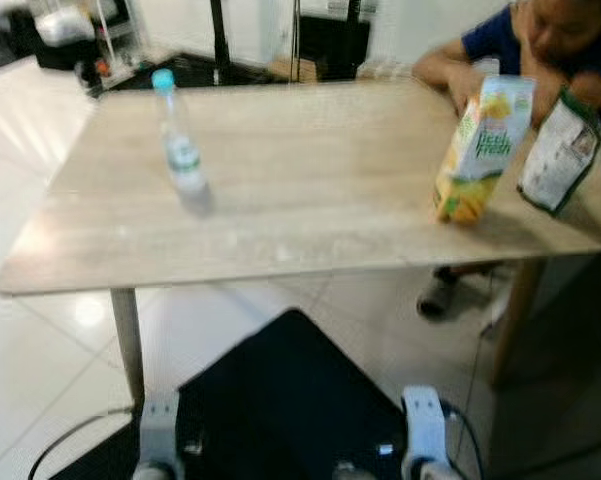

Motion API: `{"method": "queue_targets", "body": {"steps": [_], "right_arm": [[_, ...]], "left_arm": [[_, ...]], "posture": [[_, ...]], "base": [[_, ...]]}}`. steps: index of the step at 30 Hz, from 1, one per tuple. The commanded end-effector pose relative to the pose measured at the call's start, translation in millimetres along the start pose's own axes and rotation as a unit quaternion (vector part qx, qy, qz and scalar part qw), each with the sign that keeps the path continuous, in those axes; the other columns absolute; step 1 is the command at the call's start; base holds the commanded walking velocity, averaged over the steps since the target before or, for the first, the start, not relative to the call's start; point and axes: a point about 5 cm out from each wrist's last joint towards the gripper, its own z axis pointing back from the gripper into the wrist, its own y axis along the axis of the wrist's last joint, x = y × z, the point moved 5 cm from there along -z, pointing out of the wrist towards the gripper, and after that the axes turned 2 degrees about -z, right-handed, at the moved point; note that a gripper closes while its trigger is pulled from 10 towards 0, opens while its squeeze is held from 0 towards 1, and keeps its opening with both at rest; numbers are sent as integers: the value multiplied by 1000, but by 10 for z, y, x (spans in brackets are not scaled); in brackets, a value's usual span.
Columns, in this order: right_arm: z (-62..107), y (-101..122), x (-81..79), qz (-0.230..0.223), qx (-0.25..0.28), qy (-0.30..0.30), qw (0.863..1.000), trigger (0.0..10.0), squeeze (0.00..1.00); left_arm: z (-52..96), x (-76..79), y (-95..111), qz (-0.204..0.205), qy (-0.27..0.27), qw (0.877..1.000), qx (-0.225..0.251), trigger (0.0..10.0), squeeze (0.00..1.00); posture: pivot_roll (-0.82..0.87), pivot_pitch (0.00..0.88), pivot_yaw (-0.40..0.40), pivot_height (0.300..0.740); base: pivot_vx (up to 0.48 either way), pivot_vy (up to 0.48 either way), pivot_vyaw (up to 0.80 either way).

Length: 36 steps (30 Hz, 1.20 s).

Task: Restocking fridge

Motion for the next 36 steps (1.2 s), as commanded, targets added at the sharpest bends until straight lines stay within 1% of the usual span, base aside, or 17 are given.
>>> {"method": "queue_targets", "body": {"steps": [1,6,9,15,30,33,34,36], "right_arm": [[16,-90,-36,-11,-10,0,1000,10000,0],[15,-87,-34,-10,-10,0,1000,10000,0],[16,-90,-32,-8,-10,-1,1000,10000,0],[19,-103,-28,-8,-12,-2,1000,10000,0],[21,-80,17,-10,-8,-7,1000,10000,0],[32,-83,56,-12,-6,-9,1000,10000,0],[43,-71,97,-16,2,-11,1000,10000,0],[43,-71,97,-16,2,-11,1000,10000,0]], "left_arm": [[31,-25,-85,-3,3,1000,-13,10000,0],[28,-22,-87,-4,2,1000,-15,10000,0],[25,20,-105,-12,-9,1000,-22,10000,0],[29,61,-129,-13,-21,999,-27,10000,0],[20,58,-107,-20,-25,999,-26,10000,0],[21,64,-111,-21,-26,999,-26,10000,0],[30,66,-121,-26,-30,999,-25,10000,0],[30,66,-121,-26,-30,999,-25,10000,0]], "posture": [[-104,86,7,713],[-103,86,7,713],[-104,86,8,713],[-107,86,10,713],[-113,88,10,713],[-116,91,6,713],[-116,94,3,713],[-116,94,3,713]], "base": [[352,0,0],[307,0,0],[0,0,0],[0,0,0],[0,0,0],[0,0,0],[0,0,0],[0,0,0]]}}
